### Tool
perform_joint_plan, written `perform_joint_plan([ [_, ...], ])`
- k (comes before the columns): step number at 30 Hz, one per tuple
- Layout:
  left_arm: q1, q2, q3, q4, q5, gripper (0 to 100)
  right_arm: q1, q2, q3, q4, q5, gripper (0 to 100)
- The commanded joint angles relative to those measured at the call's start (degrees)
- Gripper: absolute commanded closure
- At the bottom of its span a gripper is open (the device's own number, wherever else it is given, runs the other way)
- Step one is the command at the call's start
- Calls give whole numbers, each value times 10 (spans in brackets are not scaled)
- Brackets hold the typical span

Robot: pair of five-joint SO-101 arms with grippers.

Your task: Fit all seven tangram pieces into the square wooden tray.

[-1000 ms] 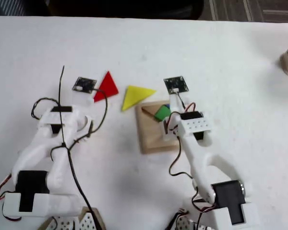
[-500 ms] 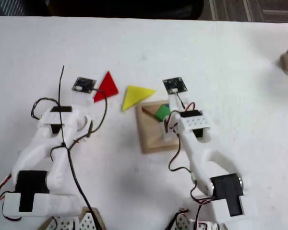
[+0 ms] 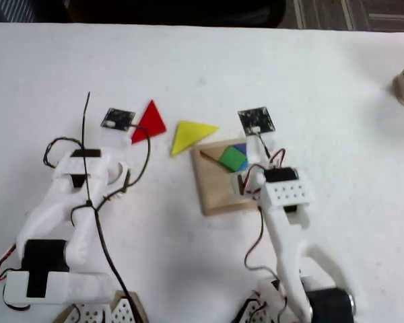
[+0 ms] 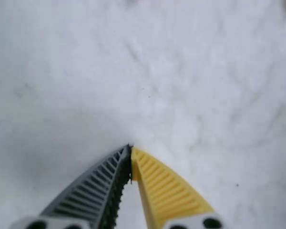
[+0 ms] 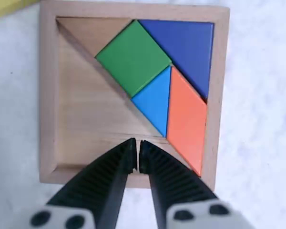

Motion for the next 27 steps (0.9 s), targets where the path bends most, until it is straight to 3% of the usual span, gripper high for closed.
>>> perform_joint_plan([
  [1, -3, -37, -40, -7, -2, 976, 12, -53, 13, 5, 11, 979],
  [6, -2, -48, -96, -5, -1, 962, 15, -54, 25, -18, 11, 979],
  [14, 62, 60, -309, 149, -1, 738, 16, -55, 32, -32, 11, 979],
  [27, 72, 358, -677, 164, -1, 734, 17, -55, 31, -41, 11, 979],
])
